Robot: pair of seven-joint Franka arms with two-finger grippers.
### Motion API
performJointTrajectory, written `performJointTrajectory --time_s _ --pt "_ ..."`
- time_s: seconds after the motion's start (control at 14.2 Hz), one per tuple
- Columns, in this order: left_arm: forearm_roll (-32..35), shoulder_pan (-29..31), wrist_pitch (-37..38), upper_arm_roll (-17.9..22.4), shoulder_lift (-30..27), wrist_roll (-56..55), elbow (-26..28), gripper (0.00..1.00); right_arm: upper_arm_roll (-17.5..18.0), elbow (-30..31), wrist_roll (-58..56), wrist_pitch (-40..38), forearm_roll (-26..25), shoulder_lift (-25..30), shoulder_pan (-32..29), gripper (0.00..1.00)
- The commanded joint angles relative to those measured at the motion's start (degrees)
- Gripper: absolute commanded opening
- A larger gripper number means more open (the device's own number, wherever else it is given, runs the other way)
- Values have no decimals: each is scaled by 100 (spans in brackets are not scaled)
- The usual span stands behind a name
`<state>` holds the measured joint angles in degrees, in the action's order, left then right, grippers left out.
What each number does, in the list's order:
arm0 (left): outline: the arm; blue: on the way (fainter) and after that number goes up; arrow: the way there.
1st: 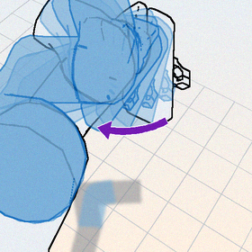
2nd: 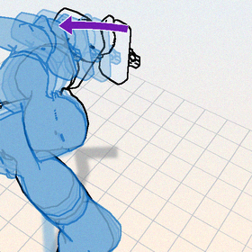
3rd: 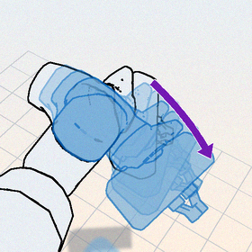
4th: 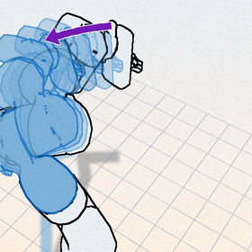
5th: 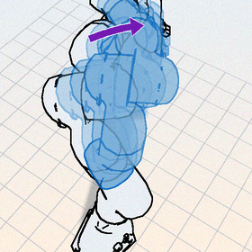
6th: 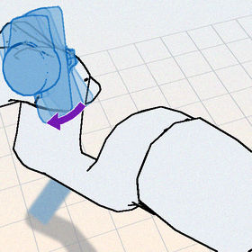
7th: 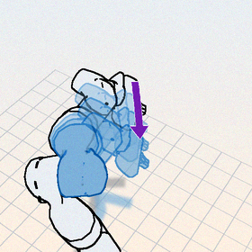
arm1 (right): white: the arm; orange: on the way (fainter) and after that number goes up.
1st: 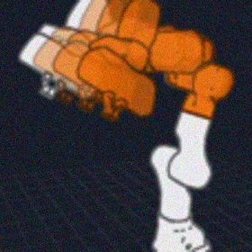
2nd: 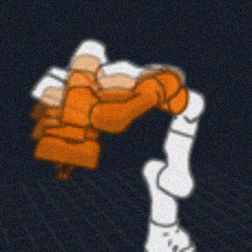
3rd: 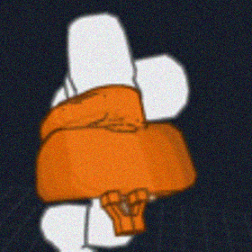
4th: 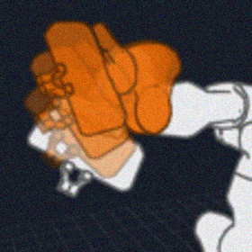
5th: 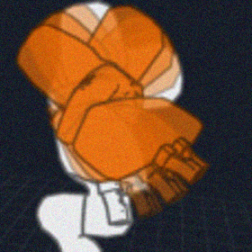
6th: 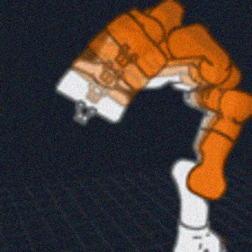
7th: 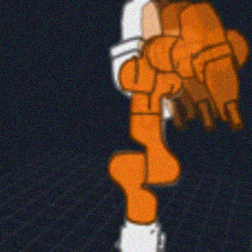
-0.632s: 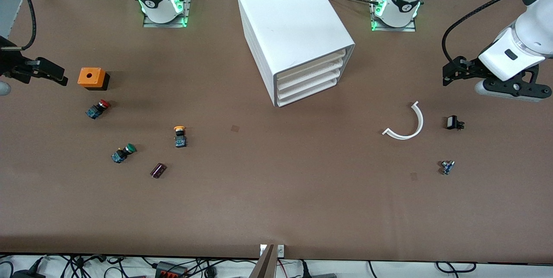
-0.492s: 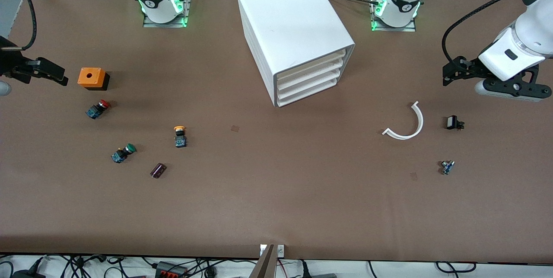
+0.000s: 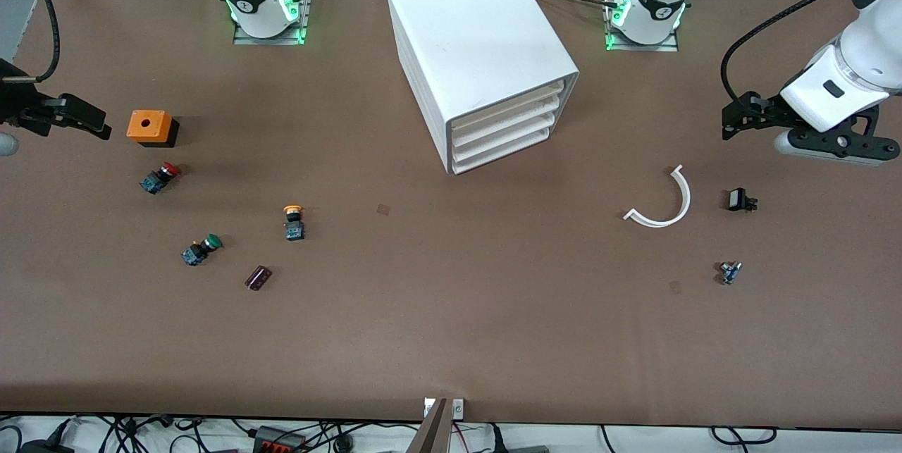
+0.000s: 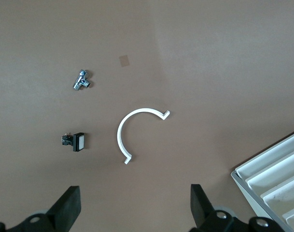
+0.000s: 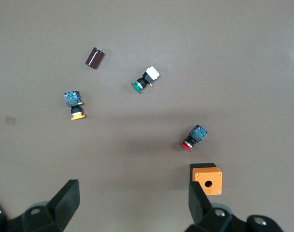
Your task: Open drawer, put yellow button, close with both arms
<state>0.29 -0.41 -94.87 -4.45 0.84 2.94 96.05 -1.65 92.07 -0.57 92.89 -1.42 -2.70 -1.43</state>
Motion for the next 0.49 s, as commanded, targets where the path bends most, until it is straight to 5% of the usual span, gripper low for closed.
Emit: performJointTrajectory --time_s 0.0,0.42 --pt "59 14 91 -20 -84 84 -16 100 16 30 -48 -52 -16 -2 124 100" --pt "15 5 380 -29 -76 84 -103 100 24 -5 -13 36 299 -266 538 100"
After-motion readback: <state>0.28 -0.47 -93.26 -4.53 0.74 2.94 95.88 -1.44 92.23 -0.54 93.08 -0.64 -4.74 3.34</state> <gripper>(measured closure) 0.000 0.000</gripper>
